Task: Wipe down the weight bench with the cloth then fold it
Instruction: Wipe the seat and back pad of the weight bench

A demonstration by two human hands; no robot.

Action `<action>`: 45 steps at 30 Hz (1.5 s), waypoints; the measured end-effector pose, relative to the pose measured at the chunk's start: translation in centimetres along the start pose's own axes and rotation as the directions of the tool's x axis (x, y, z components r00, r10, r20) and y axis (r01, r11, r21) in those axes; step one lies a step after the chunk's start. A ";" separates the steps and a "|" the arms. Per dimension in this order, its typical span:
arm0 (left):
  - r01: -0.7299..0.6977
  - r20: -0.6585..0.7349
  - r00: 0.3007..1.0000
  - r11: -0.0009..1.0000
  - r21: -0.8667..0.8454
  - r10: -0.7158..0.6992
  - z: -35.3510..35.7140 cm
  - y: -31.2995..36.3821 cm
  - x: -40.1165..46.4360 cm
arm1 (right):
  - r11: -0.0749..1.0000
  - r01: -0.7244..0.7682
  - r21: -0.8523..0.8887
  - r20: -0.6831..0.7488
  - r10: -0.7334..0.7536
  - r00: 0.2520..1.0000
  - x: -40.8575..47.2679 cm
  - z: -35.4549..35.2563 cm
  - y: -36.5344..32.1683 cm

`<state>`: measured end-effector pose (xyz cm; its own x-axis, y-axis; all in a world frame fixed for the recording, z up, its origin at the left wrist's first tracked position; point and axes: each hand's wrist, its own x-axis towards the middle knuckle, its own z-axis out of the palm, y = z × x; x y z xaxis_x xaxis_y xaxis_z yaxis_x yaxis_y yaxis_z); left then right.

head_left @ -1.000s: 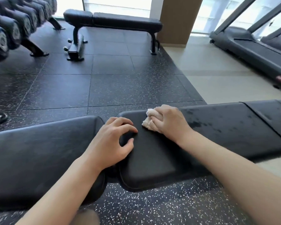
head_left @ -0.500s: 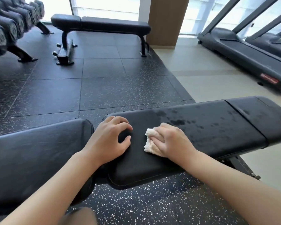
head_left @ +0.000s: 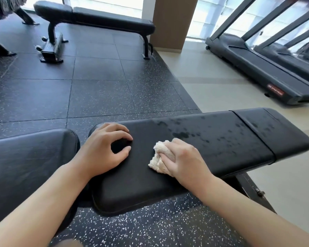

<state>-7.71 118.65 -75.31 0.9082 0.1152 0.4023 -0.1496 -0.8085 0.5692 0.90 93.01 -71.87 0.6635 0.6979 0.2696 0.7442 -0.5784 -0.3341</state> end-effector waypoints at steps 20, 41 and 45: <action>0.061 0.017 0.998 0.996 -0.064 -0.060 0.3 0.5 -0.2 | 0.966 -0.196 -0.167 -0.082 0.185 0.979 12.1 2.3 2.2; 0.060 0.019 0.998 0.995 -0.078 -0.059 0.4 0.3 -0.7 | 0.975 -0.112 -0.191 -0.080 0.098 0.992 9.3 1.7 1.5; 0.053 0.015 0.999 0.994 -0.094 -0.052 0.3 0.3 -0.8 | 0.957 -0.208 -0.204 -0.046 0.203 0.978 14.0 2.9 0.6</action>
<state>-8.34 118.13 -75.62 0.9205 0.1483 0.3614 -0.1373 -0.7433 0.6547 10.38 103.65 -70.91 0.8036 0.5459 0.2371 0.5895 -0.7847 -0.1916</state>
